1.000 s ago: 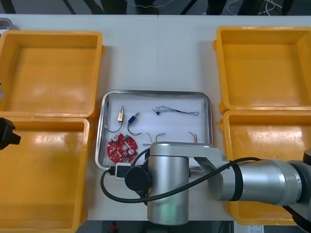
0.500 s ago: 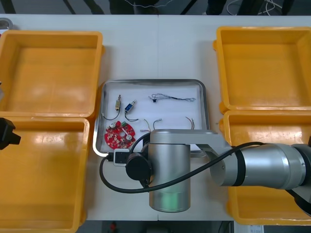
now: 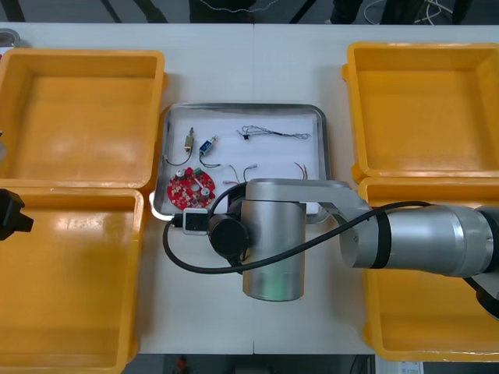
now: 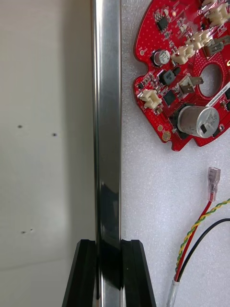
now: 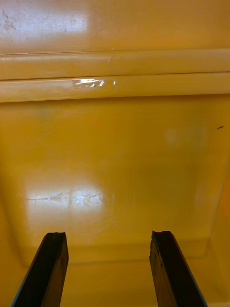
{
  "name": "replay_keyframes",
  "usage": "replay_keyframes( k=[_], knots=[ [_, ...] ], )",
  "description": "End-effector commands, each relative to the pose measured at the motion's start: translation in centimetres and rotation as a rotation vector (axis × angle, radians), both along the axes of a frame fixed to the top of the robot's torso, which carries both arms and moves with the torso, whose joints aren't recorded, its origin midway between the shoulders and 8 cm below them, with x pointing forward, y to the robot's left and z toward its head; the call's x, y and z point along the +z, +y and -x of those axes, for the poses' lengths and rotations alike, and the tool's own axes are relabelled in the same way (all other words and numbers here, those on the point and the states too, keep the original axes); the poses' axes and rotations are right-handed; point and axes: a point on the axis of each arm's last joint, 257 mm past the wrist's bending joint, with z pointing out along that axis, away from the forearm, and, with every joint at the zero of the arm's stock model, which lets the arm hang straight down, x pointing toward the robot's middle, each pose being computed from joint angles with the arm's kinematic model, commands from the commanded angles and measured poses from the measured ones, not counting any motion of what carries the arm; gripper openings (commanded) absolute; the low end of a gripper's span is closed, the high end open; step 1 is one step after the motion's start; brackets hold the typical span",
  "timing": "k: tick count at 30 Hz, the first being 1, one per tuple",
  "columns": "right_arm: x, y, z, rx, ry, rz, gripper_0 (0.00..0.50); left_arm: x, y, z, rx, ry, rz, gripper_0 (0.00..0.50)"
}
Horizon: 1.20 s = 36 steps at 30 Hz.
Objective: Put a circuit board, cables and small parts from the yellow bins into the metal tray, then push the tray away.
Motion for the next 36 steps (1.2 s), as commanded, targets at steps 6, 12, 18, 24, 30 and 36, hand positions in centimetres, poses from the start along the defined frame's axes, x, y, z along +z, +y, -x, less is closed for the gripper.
replay_keyframes(
  k=[6, 12, 18, 24, 30, 36],
  knots=[
    [3.8, 0.1, -4.3, 0.019, -0.126, 0.029, 0.0, 1.2, 1.4, 0.5, -0.074, -0.011, -0.08, 0.5],
    [4.9, 0.0, -5.6, 0.01, -0.154, 0.034, 0.0, 1.2, 1.4, 0.5, -0.074, -0.011, -0.08, 0.5],
    [5.9, 0.5, -7.8, 0.02, -0.188, 0.017, 0.0, 1.2, 1.4, 0.5, -0.074, -0.011, -0.08, 0.5],
    [6.4, 0.3, -9.6, 0.025, -0.21, 0.008, 0.0, 1.2, 1.4, 0.5, -0.074, -0.011, -0.08, 0.5],
    [7.1, -0.3, -11.9, 0.031, -0.243, 0.019, 0.0, 1.2, 1.4, 0.5, -0.074, -0.011, -0.08, 0.5],
    [7.7, -0.5, -13.3, 0.04, -0.264, 0.02, 0.0, 1.2, 1.4, 0.5, -0.074, -0.011, -0.08, 0.5]
  ],
)
